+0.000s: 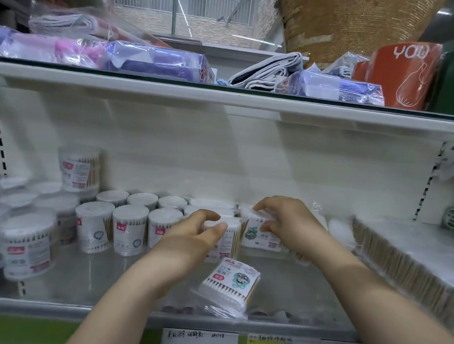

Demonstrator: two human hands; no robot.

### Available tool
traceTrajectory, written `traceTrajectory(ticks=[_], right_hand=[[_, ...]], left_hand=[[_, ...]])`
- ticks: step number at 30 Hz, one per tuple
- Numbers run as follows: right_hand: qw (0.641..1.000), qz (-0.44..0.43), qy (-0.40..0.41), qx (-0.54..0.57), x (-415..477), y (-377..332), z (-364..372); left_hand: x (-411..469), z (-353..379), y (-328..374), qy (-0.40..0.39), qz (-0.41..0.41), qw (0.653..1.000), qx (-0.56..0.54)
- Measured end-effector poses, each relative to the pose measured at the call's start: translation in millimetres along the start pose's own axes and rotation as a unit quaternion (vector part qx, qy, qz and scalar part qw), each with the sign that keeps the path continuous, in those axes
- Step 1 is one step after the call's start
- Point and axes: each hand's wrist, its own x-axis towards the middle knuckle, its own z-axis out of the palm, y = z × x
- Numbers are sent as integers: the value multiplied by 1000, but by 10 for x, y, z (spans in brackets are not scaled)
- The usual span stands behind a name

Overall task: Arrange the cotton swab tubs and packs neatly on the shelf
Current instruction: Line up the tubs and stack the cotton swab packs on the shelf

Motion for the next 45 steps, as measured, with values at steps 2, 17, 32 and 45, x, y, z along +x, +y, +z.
traceTrajectory(ticks=[2, 17, 32, 45], right_hand=[[1000, 8, -8, 5, 4, -2, 58], [1000, -16, 13, -9, 16, 24, 301], [961, 274, 24, -13, -653, 619, -382], [935, 322, 93, 115, -996, 549, -393]], left_hand=[[17, 0, -11, 0, 9, 999, 35], [91, 2, -118, 76, 13, 997, -16], [46, 38, -77, 75, 39, 980, -177], [-101, 131, -142, 36, 38, 973, -223]])
